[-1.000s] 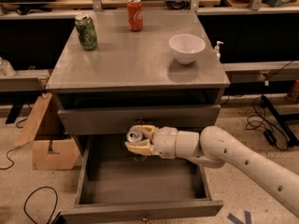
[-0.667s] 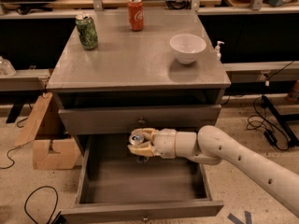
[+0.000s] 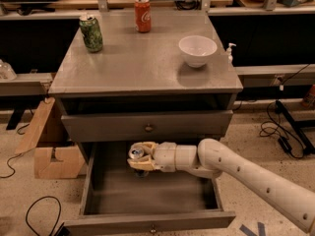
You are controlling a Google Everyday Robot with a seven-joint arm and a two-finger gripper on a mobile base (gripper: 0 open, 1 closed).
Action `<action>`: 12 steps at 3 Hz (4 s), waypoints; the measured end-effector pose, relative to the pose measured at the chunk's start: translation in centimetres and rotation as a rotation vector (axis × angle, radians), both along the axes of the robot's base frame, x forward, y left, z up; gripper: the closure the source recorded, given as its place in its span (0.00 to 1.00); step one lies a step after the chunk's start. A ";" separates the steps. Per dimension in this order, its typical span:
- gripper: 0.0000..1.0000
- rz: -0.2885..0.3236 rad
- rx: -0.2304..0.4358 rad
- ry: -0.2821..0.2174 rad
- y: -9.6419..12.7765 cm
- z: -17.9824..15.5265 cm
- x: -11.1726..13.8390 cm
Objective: Place redbull can into middle drawer
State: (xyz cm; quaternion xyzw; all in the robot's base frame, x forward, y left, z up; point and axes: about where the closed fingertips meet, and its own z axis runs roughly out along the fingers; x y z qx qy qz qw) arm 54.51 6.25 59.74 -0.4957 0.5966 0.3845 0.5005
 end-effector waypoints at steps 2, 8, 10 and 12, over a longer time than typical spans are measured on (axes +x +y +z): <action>1.00 0.084 0.063 0.045 7.4 -11.1 1.5; 0.16 0.110 0.123 0.072 9.3 -16.8 1.4; 0.00 0.113 0.125 0.072 9.6 -16.8 1.3; 0.00 0.087 0.043 0.113 8.3 -15.1 0.0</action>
Offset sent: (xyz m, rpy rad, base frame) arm 0.0210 0.0880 -0.1478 0.0671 0.0624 0.0877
